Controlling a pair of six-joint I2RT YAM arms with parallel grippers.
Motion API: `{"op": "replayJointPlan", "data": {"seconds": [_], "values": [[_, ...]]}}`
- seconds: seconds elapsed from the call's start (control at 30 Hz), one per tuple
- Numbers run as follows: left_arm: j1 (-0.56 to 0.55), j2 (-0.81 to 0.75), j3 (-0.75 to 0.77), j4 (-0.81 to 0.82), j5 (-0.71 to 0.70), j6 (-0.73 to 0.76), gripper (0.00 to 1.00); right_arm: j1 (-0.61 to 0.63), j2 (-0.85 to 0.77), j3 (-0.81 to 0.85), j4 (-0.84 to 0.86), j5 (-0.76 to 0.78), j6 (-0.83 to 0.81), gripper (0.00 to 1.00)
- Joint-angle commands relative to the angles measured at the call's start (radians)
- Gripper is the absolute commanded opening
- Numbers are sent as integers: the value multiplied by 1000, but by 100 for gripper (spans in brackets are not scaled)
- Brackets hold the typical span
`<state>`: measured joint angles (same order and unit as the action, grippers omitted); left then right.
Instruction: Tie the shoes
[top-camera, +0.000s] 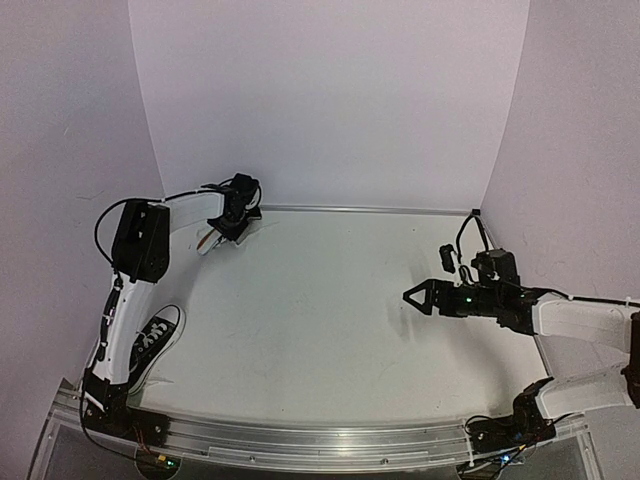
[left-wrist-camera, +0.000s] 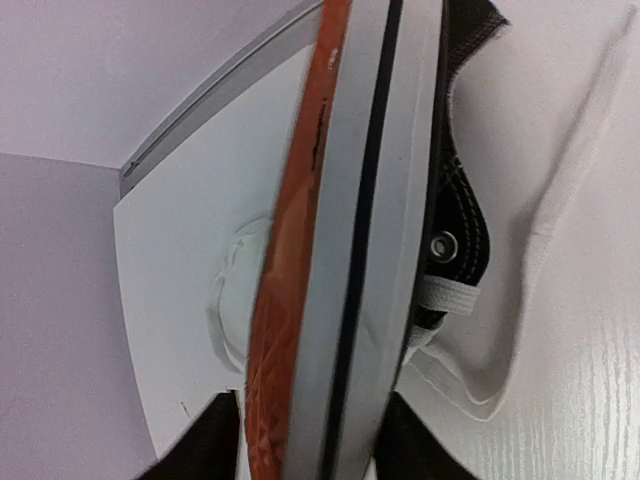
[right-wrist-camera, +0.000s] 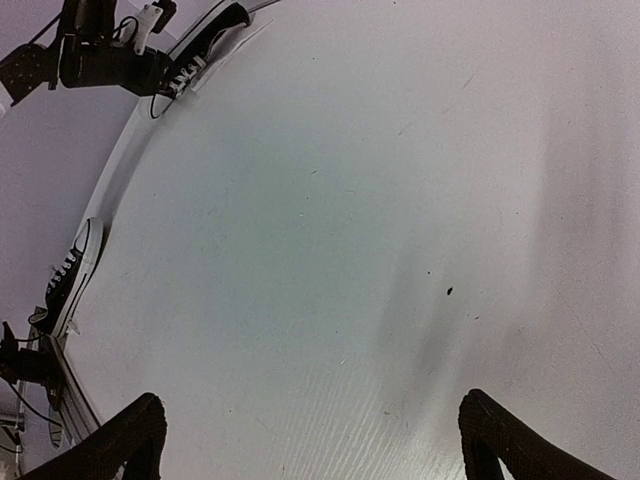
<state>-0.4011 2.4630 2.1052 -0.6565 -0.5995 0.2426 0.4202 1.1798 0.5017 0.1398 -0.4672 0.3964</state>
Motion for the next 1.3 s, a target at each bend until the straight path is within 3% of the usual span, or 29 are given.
{"op": "replayJointPlan", "data": {"seconds": [0.0, 0.17, 0.33, 0.5, 0.6, 0.67, 0.8, 1.07, 1.27], "values": [[46, -37, 85, -62, 20, -65, 25, 0, -47, -19, 9, 19, 14, 98], [47, -157, 26, -75, 190, -166, 0, -1, -70, -20, 7, 14, 24, 98], [-2, -346, -114, -41, 557, -299, 0, -1, -80, 11, 4, -4, 37, 98], [-228, -452, -186, -94, 594, -233, 0, -1, -111, 74, -71, 13, 11, 98], [-327, -541, -253, -123, 731, -177, 0, -1, -150, 149, -192, 45, -38, 98], [-346, -636, -343, -116, 836, -144, 3, -1, -185, 210, -282, 49, -82, 98], [-349, -758, -472, -144, 914, -89, 7, -1, -254, 289, -433, 4, -185, 98], [-362, -588, -494, -300, 1199, 90, 3, 0, -247, 304, -528, -52, -218, 98], [-361, -363, -307, -437, 1203, 229, 4, 0, -176, 299, -528, -61, -217, 98]]}}
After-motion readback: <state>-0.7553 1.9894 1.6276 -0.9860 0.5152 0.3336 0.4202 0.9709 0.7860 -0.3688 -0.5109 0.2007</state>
